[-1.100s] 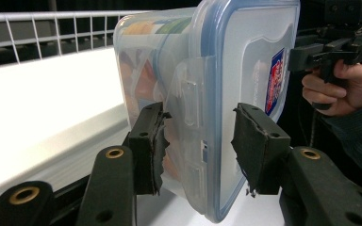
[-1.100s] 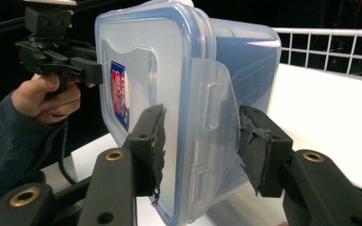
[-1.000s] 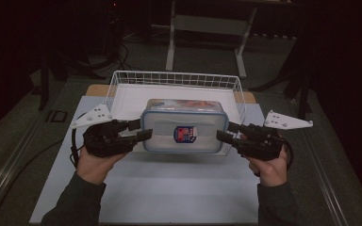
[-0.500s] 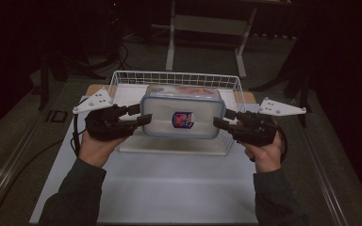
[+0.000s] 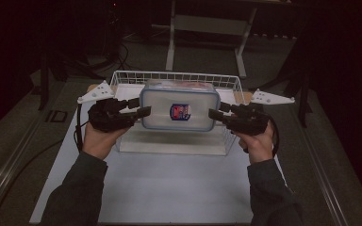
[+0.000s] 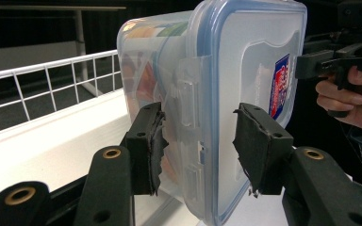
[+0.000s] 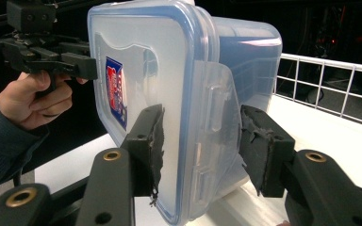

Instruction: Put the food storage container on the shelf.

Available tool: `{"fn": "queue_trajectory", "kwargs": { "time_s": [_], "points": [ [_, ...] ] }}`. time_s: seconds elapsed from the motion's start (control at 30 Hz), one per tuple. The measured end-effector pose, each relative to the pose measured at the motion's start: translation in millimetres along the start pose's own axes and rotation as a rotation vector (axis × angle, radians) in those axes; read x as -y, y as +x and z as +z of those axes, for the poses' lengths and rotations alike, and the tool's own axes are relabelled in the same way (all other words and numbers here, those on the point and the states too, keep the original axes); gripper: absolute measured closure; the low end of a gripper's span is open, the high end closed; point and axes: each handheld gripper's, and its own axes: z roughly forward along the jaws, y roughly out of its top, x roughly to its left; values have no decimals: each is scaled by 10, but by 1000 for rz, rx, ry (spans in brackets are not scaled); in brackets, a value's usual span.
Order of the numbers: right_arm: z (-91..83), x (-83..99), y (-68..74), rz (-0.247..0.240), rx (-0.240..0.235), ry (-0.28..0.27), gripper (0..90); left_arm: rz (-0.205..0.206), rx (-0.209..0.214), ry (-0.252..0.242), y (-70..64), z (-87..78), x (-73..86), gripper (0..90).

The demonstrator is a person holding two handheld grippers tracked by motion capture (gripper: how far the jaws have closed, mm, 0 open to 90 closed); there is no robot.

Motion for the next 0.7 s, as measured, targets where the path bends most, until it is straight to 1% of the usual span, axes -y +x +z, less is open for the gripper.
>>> {"fn": "queue_trajectory", "kwargs": {
  "time_s": [0.07,0.23,0.33,0.47,0.6,0.63,0.7],
  "points": [
    [21,5,-26,13,-1,7,515,-4,0,-3,17,10,6,526],
    [46,-7,-63,49,-11,-9,521,-25,-8,-3,41,28,-2,514],
    [56,-19,-69,56,-9,-5,521,-35,-12,-5,54,31,-7,510],
    [72,-29,-78,75,-5,-4,522,-57,-15,-8,73,44,-19,505],
    [87,-43,-89,94,1,-2,521,-72,-24,-9,87,51,-26,498],
    [94,-50,-91,98,3,1,520,-75,-29,-10,88,51,-26,496],
    [103,-64,-93,106,2,7,527,-64,-70,-2,75,57,-31,488]
  ]
}}
